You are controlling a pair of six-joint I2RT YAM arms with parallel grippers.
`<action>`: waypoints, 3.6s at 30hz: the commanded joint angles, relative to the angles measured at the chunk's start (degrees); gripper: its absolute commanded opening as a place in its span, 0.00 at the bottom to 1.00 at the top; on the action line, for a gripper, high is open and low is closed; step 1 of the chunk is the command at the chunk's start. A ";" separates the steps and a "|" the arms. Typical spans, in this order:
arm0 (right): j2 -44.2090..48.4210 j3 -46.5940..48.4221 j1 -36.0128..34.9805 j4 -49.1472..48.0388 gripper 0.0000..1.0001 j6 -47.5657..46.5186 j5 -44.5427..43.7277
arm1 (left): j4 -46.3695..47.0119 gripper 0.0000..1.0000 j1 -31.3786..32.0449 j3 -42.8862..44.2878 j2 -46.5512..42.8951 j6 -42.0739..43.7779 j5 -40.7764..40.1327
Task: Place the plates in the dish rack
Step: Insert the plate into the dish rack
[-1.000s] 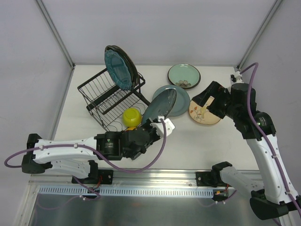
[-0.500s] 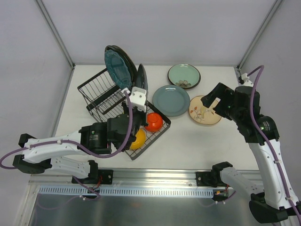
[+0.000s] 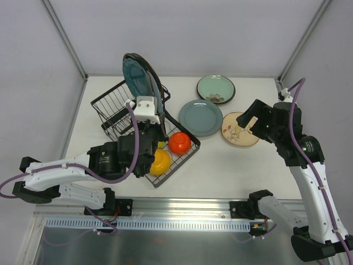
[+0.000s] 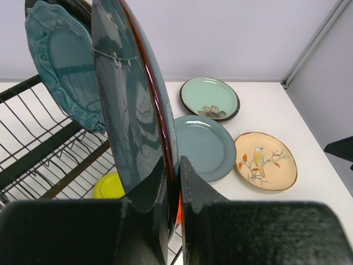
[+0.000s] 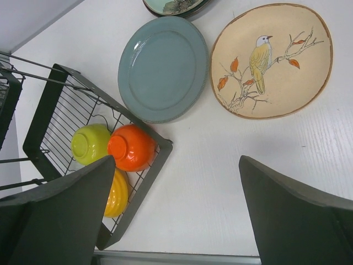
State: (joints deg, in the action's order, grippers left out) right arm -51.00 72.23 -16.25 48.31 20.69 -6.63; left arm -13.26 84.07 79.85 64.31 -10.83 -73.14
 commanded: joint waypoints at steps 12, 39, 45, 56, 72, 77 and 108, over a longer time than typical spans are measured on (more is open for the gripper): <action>0.55 -1.65 0.52 -2.35 0.99 0.67 2.50 | 5.70 0.00 -14.79 1.35 -7.01 -4.02 3.16; 2.49 -4.20 1.04 -2.26 0.99 -1.44 2.59 | 6.75 0.00 -37.49 8.91 6.52 -18.88 14.17; 2.58 -4.46 1.48 -2.26 1.00 -1.70 2.94 | 6.84 0.00 -37.49 8.57 8.02 -20.19 12.77; 3.28 -5.16 1.92 -2.00 1.00 -2.41 3.21 | 6.84 0.00 -37.49 8.12 10.39 -21.34 9.51; 3.46 -6.22 2.36 -2.35 0.99 -2.41 4.00 | 6.84 0.00 -37.67 2.24 9.51 -23.97 6.87; 3.63 -6.48 2.36 -2.35 1.00 -2.32 3.91 | 6.84 0.12 -38.28 0.39 9.16 -24.77 8.01; 1.87 -13.33 7.10 -8.05 1.00 0.67 8.37 | 6.93 0.81 -38.55 -5.22 -2.26 -10.45 21.54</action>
State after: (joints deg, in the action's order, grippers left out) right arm -48.60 59.96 -11.25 43.99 20.12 -1.65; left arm -7.92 45.69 76.62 64.47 -26.61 -55.90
